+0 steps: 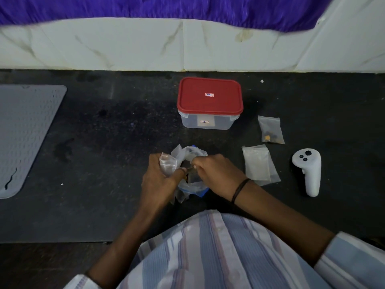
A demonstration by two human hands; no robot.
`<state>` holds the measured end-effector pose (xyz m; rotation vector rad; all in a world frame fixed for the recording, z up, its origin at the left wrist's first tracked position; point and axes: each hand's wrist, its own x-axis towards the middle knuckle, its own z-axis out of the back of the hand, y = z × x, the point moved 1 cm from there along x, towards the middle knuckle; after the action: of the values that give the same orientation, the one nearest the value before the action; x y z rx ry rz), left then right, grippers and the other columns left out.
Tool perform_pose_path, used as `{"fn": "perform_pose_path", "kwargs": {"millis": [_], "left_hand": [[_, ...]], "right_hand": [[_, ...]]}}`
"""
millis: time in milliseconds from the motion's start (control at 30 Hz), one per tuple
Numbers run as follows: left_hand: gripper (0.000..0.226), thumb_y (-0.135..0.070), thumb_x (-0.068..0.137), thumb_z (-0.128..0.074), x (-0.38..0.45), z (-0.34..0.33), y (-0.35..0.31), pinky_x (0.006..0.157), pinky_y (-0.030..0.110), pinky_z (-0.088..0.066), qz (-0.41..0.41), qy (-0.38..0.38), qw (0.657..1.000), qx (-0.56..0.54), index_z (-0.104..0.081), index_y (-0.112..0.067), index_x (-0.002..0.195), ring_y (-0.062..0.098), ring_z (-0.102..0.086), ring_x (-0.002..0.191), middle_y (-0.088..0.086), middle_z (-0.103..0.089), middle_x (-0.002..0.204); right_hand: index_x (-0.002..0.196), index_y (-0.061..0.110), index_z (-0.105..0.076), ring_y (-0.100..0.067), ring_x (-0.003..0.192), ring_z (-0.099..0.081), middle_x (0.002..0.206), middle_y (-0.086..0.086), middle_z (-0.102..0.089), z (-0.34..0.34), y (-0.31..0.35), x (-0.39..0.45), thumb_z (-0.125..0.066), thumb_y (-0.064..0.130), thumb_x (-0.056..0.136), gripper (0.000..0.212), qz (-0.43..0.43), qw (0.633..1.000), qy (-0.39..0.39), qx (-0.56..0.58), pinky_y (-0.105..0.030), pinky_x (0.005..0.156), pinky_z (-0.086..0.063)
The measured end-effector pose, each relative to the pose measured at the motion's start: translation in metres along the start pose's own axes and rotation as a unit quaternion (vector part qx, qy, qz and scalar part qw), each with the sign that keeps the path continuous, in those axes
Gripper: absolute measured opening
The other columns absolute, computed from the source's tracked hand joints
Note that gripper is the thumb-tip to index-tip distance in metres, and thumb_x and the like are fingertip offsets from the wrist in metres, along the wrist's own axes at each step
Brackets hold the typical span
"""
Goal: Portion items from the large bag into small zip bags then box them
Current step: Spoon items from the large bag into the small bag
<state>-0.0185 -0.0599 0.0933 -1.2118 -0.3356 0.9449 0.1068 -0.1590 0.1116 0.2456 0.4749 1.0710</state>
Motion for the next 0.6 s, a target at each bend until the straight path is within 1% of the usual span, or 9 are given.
{"fn": "perform_pose_path", "kwargs": {"millis": [67,100,167,200,233,333,400,500,600], "left_hand": [[0.038,-0.018,0.08,-0.074,0.002,0.0,0.002,0.069,0.029,-0.053,0.024,0.007,0.999,-0.029,-0.051,-0.025,0.109,0.011,-0.064,0.088,-0.005,-0.062,0.097],[0.037,-0.012,0.081,-0.072,0.003,0.0,0.002,0.07,0.031,-0.054,0.034,0.009,0.998,-0.051,-0.051,-0.024,0.109,0.015,-0.064,0.09,-0.002,-0.062,0.099],[0.034,-0.003,0.084,-0.065,0.004,0.001,0.004,0.073,0.036,-0.058,0.047,0.012,0.993,-0.105,-0.053,-0.024,0.108,0.022,-0.066,0.093,0.005,-0.063,0.101],[0.032,-0.001,0.086,-0.062,0.004,0.001,0.005,0.075,0.04,-0.059,0.054,0.015,0.99,-0.129,-0.053,-0.024,0.107,0.025,-0.067,0.094,0.008,-0.064,0.102],[0.031,0.0,0.088,-0.06,0.003,0.002,0.006,0.076,0.041,-0.06,0.062,0.019,0.987,-0.15,-0.053,-0.025,0.107,0.026,-0.068,0.094,0.01,-0.064,0.103],[0.03,-0.002,0.091,-0.06,0.003,0.002,0.009,0.075,0.036,-0.06,0.082,0.021,0.978,-0.189,-0.054,-0.022,0.112,0.022,-0.069,0.094,0.009,-0.066,0.105],[0.031,-0.005,0.091,-0.062,0.005,0.002,0.011,0.074,0.034,-0.058,0.076,0.016,0.982,-0.172,-0.053,-0.025,0.113,0.021,-0.069,0.096,0.007,-0.065,0.106],[0.033,-0.007,0.09,-0.064,0.007,0.003,0.011,0.07,0.029,-0.056,0.059,0.01,0.987,-0.147,-0.052,-0.032,0.107,0.017,-0.068,0.095,0.002,-0.063,0.106],[0.034,-0.007,0.088,-0.067,0.007,0.003,0.01,0.067,0.023,-0.054,0.037,0.013,0.99,-0.135,-0.052,-0.031,0.106,0.013,-0.067,0.092,0.001,-0.063,0.104]], "right_hand": [[0.094,0.014,-0.061,-0.019,0.075,-0.062,0.083,-0.004,-0.062,-0.005,-0.007,-0.002,-0.043,0.02,0.1,0.02,-0.017,0.997,-0.017,0.074,-0.037,0.068,-0.053],[0.092,0.016,-0.062,-0.015,0.073,-0.063,0.081,-0.004,-0.064,-0.008,-0.012,-0.002,-0.043,0.02,0.1,0.021,-0.031,0.993,-0.016,0.115,-0.035,0.069,-0.055],[0.094,0.018,-0.062,-0.004,0.064,-0.062,0.078,0.001,-0.064,-0.013,-0.017,-0.004,-0.044,0.018,0.1,0.019,-0.052,0.978,-0.007,0.201,-0.023,0.061,-0.054],[0.096,0.019,-0.063,-0.002,0.059,-0.06,0.076,0.002,-0.064,-0.014,-0.019,-0.005,-0.045,0.017,0.1,0.018,-0.059,0.97,-0.007,0.237,-0.017,0.056,-0.05],[0.096,0.02,-0.063,-0.002,0.056,-0.06,0.074,0.002,-0.064,-0.016,-0.02,-0.006,-0.045,0.016,0.1,0.018,-0.067,0.961,-0.014,0.269,-0.014,0.053,-0.047],[0.096,0.019,-0.065,-0.008,0.053,-0.06,0.072,-0.001,-0.065,-0.023,-0.024,-0.01,-0.047,0.015,0.099,0.018,-0.096,0.933,-0.055,0.342,-0.019,0.05,-0.049],[0.098,0.017,-0.066,-0.01,0.054,-0.061,0.072,-0.002,-0.065,-0.025,-0.026,-0.014,-0.048,0.016,0.099,0.018,-0.104,0.925,-0.081,0.357,-0.022,0.051,-0.051],[0.096,0.016,-0.067,-0.009,0.052,-0.06,0.07,-0.003,-0.065,-0.027,-0.029,-0.02,-0.048,0.015,0.099,0.018,-0.114,0.913,-0.114,0.374,-0.021,0.051,-0.05],[0.092,0.019,-0.067,-0.011,0.05,-0.059,0.067,-0.005,-0.065,-0.025,-0.033,-0.027,-0.048,0.014,0.098,0.02,-0.134,0.896,-0.143,0.398,-0.022,0.047,-0.048]]}}
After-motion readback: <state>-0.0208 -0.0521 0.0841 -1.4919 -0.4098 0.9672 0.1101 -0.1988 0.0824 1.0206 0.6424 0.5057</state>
